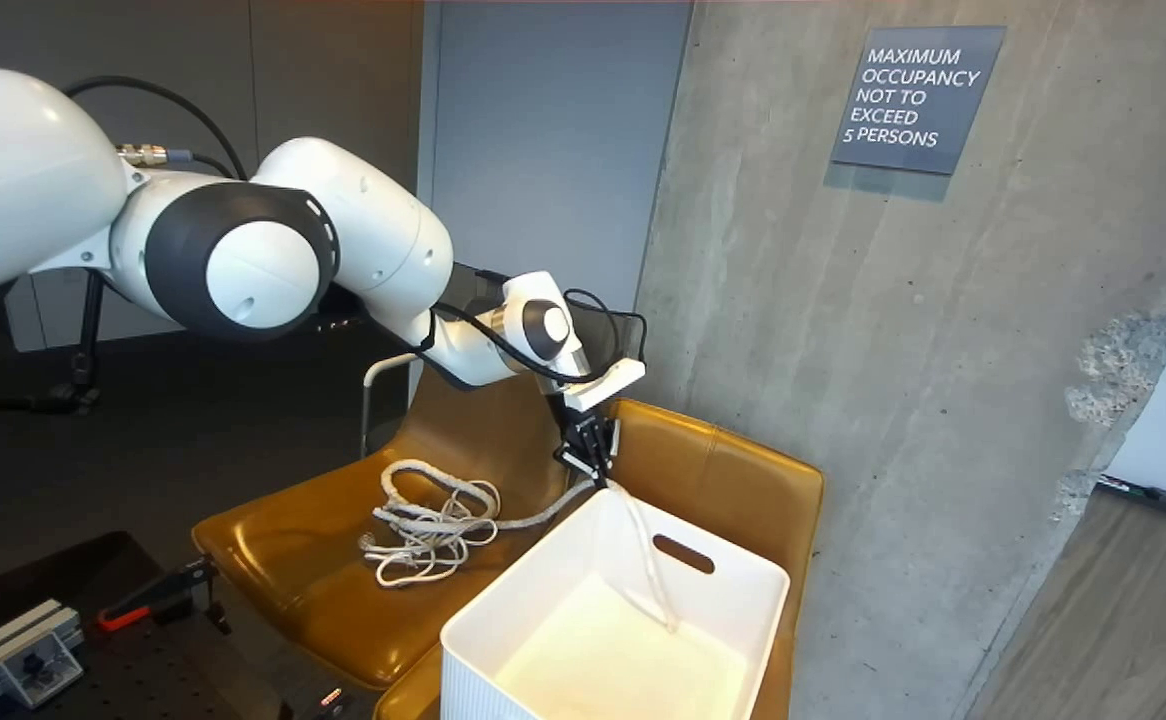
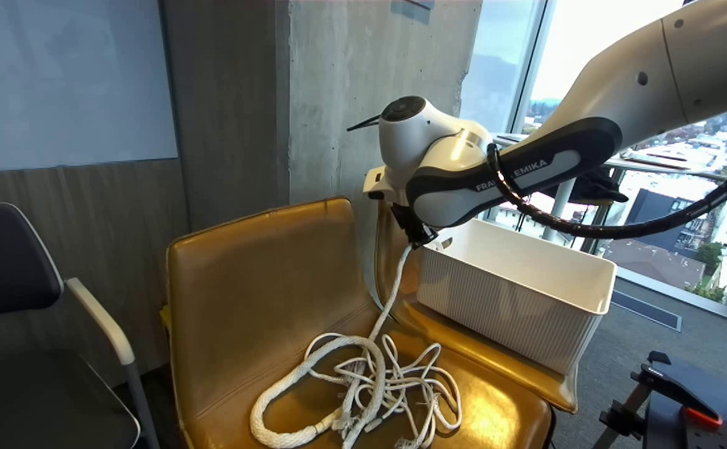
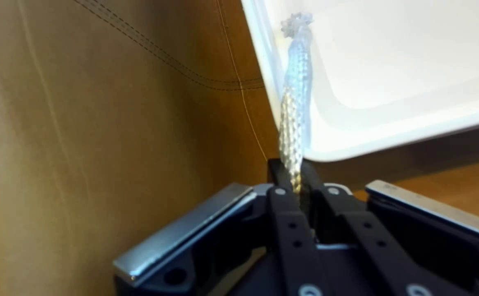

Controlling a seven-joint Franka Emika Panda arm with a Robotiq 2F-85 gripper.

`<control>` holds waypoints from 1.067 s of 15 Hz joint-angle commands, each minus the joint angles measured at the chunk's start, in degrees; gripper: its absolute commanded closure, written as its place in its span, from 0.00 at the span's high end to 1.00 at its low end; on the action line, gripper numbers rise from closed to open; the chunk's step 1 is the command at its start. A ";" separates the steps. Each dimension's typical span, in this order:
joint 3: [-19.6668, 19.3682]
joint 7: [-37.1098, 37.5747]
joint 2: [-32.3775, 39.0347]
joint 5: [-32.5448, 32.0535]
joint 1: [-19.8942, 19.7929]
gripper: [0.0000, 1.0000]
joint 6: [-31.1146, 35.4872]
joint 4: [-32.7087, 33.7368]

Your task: Put the pieces of rope into the white object, then take them out

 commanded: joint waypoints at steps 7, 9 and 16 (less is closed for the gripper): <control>-1.46 2.97 -11.25 10.37 -3.38 0.03 -15.52 5.05; -0.94 5.43 -15.63 10.92 -2.12 0.03 -18.91 3.58; 4.06 21.38 -22.83 17.33 8.20 0.03 -35.29 3.94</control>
